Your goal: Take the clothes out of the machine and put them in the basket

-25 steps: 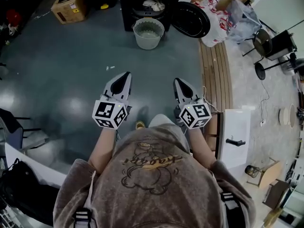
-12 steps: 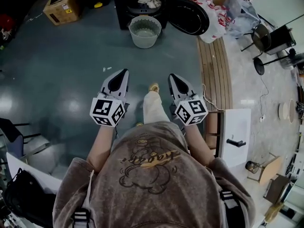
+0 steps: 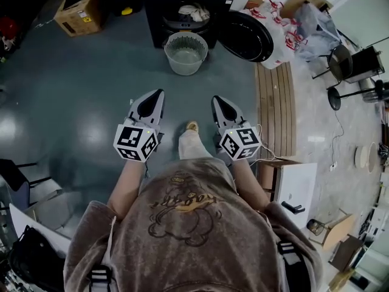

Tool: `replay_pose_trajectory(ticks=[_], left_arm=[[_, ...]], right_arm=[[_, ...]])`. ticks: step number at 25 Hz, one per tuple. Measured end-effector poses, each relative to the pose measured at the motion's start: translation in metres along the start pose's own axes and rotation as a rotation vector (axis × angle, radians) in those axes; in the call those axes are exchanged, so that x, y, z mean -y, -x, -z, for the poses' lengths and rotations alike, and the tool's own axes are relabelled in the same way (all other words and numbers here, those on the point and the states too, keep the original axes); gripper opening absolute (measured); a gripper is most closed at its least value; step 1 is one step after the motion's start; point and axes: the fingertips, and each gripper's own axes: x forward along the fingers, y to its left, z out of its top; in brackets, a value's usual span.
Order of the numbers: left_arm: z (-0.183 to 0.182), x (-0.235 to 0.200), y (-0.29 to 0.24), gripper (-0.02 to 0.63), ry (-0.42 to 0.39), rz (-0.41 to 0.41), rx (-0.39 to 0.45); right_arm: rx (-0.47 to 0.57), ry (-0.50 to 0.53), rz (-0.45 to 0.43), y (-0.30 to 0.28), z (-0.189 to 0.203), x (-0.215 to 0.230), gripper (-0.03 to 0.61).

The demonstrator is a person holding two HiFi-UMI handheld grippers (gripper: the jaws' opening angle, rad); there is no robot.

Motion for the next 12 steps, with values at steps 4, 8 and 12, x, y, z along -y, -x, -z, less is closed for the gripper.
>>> replay_pose_trajectory(ticks=[4, 8, 12], left_arm=[[-0.017, -0.011, -0.057, 0.006, -0.002, -0.010, -0.007], [-0.032, -0.020, -0.104, 0.006, -0.004, -0.026, -0.012], [-0.044, -0.031, -0.139, 0.006, -0.009, -0.048, -0.012]], right_arm=[[-0.003, -0.006, -0.017, -0.036, -0.028, 0.042, -0.003], [-0.013, -0.012, -0.042, -0.066, -0.047, 0.078, -0.003], [-0.006, -0.013, -0.066, -0.096, -0.067, 0.107, -0.003]])
